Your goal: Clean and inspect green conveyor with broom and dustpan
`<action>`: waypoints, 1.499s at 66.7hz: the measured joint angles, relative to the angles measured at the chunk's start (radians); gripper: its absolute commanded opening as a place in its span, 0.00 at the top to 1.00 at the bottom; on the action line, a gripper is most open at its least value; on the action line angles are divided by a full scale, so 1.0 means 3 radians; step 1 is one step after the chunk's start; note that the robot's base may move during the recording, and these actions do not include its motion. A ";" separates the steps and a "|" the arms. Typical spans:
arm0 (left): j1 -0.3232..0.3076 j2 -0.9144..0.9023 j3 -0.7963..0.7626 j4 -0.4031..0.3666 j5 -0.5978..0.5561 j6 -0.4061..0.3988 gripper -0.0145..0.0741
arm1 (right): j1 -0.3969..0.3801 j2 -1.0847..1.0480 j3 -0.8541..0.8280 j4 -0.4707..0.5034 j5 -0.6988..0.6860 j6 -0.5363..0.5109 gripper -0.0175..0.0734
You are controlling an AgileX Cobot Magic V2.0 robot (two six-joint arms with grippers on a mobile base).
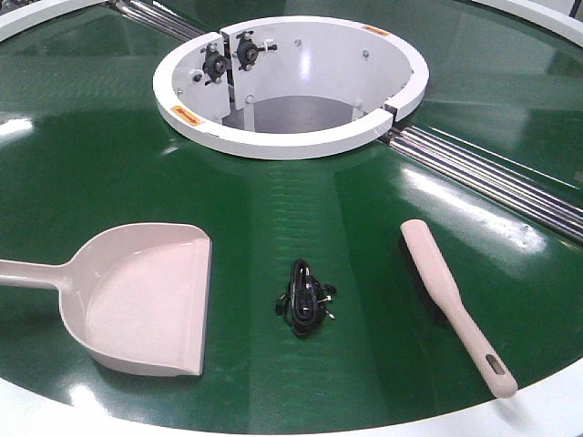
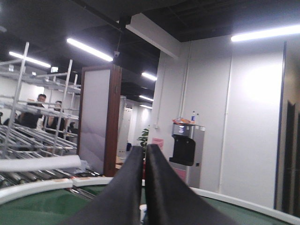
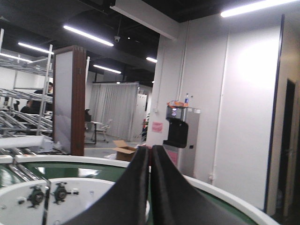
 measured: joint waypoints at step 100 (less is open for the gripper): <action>0.0000 0.2413 -0.1403 -0.0453 0.1806 0.0923 0.19 | 0.0332 0.3415 -0.1655 0.0596 0.2000 -0.0381 0.12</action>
